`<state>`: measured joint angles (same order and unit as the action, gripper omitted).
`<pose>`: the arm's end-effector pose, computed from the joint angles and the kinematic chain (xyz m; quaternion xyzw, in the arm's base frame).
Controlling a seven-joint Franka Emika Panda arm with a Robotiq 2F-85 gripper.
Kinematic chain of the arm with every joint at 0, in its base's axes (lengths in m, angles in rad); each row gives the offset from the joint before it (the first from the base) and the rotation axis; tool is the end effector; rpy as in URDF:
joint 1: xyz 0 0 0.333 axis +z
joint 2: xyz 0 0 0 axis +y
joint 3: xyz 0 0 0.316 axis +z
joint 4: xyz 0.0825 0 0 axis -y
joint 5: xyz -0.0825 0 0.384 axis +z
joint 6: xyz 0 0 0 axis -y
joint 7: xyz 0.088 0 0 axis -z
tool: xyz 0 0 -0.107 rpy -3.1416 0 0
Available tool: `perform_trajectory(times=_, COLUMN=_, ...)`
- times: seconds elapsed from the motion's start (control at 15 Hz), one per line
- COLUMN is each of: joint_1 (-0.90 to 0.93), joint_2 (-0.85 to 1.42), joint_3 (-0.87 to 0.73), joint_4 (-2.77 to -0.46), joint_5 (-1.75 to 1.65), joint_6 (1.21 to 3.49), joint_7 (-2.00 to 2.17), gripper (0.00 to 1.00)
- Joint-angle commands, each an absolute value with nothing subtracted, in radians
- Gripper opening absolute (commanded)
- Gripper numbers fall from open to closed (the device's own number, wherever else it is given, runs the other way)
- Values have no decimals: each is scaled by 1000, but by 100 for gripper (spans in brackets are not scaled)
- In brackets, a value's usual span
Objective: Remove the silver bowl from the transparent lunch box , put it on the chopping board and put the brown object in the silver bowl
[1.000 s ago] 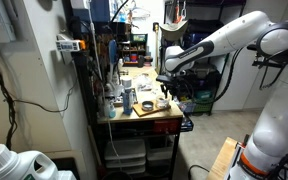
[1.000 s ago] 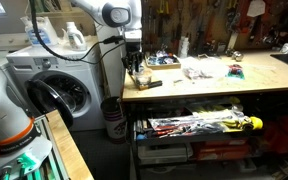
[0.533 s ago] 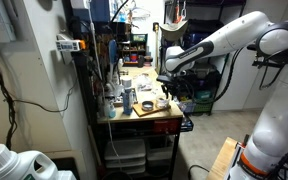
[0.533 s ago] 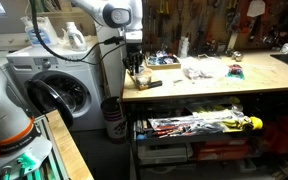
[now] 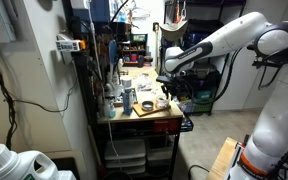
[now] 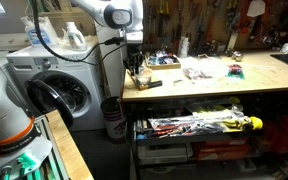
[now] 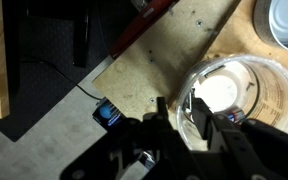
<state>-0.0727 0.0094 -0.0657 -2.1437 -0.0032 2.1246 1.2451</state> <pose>0.5313 -0.0741 0.3965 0.7706 -0.6372 -0.0112 0.0089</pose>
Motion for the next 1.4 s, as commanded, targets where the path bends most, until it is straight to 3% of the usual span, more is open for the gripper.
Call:
perform_trajectory(times=0.0, joint_1=-73, joint_2=26, joint_3=-70, joint_4=-2126, joint_5=5, joint_6=2119, joint_7=1242, gripper=30)
perform_trajectory(times=0.67, joint_1=-67, joint_2=59, joint_3=-69, joint_4=-2085, joint_5=10, joint_6=2115, joint_7=1232, gripper=21)
perform_trajectory(times=1.07, joint_1=-64, joint_2=72, joint_3=-70, joint_4=-2077, joint_5=9, joint_6=2111, joint_7=1232, gripper=0)
perform_trajectory(times=1.33, joint_1=-64, joint_2=71, joint_3=-71, joint_4=-2078, joint_5=8, joint_6=2112, joint_7=1232, gripper=1)
